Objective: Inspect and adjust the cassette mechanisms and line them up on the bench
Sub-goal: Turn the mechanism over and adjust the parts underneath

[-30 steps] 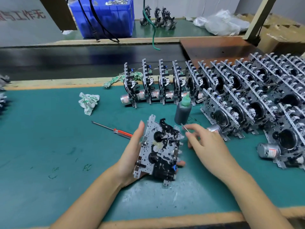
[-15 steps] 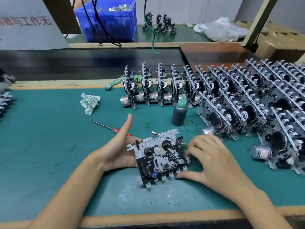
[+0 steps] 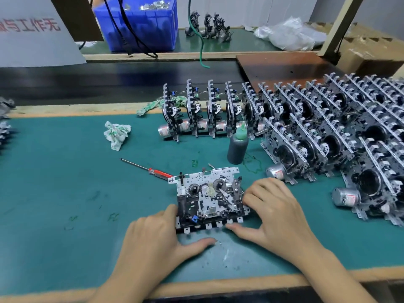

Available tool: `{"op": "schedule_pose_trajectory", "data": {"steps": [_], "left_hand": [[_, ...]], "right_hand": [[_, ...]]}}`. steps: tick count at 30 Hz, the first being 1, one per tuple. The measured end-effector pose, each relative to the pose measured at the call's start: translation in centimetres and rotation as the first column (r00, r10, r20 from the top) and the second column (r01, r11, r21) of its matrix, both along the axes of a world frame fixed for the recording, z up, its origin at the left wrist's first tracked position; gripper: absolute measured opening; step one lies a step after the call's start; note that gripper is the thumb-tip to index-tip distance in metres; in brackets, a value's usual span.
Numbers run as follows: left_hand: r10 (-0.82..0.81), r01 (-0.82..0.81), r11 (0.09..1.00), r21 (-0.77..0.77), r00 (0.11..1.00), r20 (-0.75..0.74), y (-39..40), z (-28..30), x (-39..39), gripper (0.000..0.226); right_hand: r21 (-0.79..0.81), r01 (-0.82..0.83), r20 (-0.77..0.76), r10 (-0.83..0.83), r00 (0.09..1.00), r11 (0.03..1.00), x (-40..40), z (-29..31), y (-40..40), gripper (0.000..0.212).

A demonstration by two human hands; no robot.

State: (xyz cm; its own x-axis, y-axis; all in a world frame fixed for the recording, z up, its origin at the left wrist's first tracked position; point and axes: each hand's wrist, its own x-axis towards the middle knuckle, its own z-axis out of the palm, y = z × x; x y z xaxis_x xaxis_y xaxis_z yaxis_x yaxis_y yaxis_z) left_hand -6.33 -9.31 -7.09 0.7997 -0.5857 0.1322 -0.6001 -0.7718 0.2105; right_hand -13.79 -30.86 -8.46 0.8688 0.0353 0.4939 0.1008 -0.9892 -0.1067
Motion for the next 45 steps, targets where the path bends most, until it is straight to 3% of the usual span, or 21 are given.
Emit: {"op": "schedule_pose_trajectory", "data": {"steps": [4,8,12,18,24,31,36,43,45], "left_hand": [[-0.118,0.145,0.972,-0.183,0.981,0.153,-0.1,-0.7,0.7,0.057],[-0.091,0.137,0.971,-0.197,0.97,0.226,-0.9,-0.9,1.4,0.058],[-0.069,0.11,0.979,-0.174,0.972,0.227,-1.2,-1.7,1.9,0.06],[-0.135,0.184,0.964,-0.193,0.961,0.24,-0.8,-1.9,2.3,0.066],[-0.055,0.119,0.963,-0.241,0.965,0.256,-1.4,-1.9,2.2,0.063],[-0.283,0.327,0.922,-0.207,0.934,0.216,-0.4,-1.8,2.9,0.06],[-0.151,0.219,0.957,-0.192,0.936,0.318,-0.8,-2.1,2.3,0.056],[-0.214,0.272,0.939,-0.213,0.942,0.257,-0.7,-1.9,2.2,0.064],[-0.153,0.211,0.952,-0.223,0.956,0.25,-1.0,-1.8,2.0,0.067]], "right_hand": [[0.008,0.028,0.014,-0.028,1.0,1.0,-0.1,-0.4,-0.2,0.05],[0.018,0.025,0.043,-0.025,0.999,1.0,-0.2,-0.6,-0.3,0.05],[0.025,-0.014,0.045,0.013,0.999,1.0,-0.3,-0.6,-0.3,0.054],[-0.023,0.054,0.056,-0.053,0.997,0.998,-0.2,-0.9,-0.1,0.05],[0.0,0.044,0.019,-0.044,0.999,0.999,-0.2,-0.8,0.0,0.055],[0.009,0.088,0.02,-0.089,0.996,0.996,-0.2,-0.7,-0.1,0.048],[0.085,0.048,-0.037,-0.045,0.998,0.995,-0.3,-0.6,-0.3,0.051],[0.041,0.075,-0.022,-0.074,0.997,0.996,-0.3,-0.7,-0.3,0.046],[0.055,0.074,-0.011,-0.073,0.997,0.996,-0.3,-0.7,-0.3,0.045]]}}
